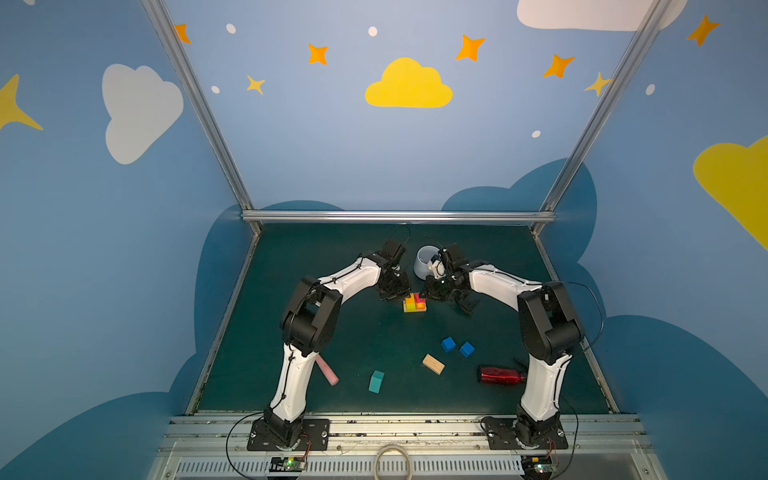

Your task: Build the wood block tower

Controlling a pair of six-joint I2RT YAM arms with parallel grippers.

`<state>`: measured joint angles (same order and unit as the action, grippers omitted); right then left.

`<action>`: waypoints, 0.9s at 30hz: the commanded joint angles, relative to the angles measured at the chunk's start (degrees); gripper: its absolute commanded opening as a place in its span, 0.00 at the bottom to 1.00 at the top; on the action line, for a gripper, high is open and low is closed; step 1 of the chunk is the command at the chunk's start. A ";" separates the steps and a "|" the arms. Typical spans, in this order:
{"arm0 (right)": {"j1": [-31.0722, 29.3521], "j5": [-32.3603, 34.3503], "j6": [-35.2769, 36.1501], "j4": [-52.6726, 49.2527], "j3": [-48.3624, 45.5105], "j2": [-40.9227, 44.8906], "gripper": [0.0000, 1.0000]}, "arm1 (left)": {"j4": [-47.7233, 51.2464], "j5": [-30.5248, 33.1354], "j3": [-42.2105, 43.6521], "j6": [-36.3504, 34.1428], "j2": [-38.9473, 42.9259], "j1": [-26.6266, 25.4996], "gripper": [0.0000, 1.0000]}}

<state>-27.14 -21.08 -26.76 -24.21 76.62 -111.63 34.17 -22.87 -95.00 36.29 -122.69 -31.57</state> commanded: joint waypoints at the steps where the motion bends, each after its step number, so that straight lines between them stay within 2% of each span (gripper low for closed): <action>1: -0.21 -0.01 -0.02 -0.67 0.97 -1.13 0.22 | 0.72 0.13 -1.41 0.17 -0.68 -0.26 0.22; 27: -0.29 -0.01 -0.15 -0.86 0.86 -0.69 0.26 | 1.76 0.85 -2.55 0.01 -0.60 -0.68 0.25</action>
<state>-27.20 -21.08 -26.85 -24.23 76.64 -111.63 34.57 -22.79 -95.88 36.49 -122.69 -32.21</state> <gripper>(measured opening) 0.258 0.245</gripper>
